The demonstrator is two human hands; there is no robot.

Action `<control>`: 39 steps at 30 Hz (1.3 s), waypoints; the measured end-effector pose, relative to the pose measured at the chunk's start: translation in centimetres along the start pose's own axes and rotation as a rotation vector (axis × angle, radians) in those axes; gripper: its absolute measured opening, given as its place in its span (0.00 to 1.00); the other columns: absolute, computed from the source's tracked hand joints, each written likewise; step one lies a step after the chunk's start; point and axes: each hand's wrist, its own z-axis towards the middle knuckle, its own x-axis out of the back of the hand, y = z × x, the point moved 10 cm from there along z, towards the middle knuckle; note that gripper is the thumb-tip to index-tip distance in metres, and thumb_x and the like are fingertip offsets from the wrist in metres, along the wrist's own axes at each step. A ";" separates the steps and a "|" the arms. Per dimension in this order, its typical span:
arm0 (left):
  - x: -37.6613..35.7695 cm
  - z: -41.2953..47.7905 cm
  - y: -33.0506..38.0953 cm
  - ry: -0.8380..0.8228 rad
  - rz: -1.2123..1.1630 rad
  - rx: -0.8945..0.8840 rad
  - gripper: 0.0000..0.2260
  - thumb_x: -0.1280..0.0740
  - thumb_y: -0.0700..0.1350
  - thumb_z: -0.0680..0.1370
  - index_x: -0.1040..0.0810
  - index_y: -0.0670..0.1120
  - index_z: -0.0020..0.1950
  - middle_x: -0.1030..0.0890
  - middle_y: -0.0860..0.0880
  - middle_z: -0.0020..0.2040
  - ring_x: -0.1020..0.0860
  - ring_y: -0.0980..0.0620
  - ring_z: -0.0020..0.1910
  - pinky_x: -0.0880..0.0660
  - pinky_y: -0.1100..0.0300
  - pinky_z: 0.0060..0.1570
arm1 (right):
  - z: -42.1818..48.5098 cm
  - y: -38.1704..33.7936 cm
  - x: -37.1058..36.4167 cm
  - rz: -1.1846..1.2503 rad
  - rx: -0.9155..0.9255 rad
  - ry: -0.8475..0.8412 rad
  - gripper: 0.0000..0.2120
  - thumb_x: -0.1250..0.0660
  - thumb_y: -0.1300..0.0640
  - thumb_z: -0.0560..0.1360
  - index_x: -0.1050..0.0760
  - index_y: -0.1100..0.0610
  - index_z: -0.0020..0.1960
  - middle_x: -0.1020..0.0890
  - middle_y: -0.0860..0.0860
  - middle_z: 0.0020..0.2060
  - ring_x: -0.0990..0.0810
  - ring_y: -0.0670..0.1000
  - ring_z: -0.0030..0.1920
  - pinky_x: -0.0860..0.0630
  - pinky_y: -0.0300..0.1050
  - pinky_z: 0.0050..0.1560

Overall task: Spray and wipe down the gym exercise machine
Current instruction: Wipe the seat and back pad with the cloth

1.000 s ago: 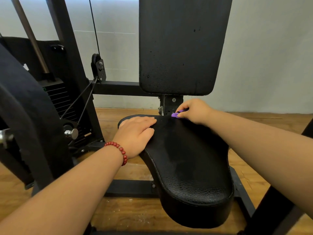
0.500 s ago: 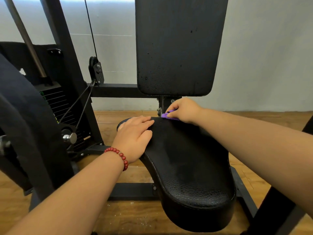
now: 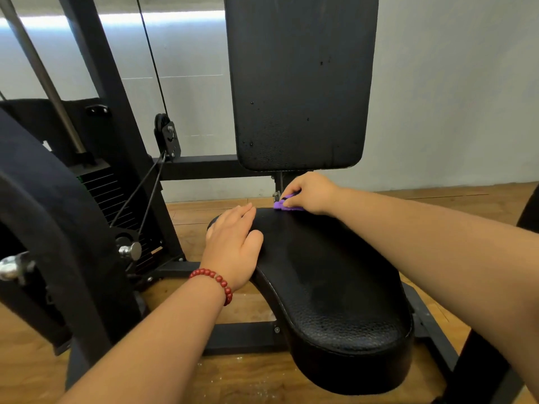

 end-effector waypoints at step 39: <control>0.0 0.5 -3.7 0.043 -0.203 0.144 0.23 0.48 0.45 0.85 0.46 0.49 0.80 0.47 0.53 0.80 0.51 0.53 0.78 0.52 0.54 0.75 | -3.9 -3.2 -1.5 -0.012 0.190 -0.132 0.09 0.31 0.54 0.77 0.19 0.48 0.57 0.22 0.40 0.47 0.24 0.43 0.49 0.32 0.31 0.44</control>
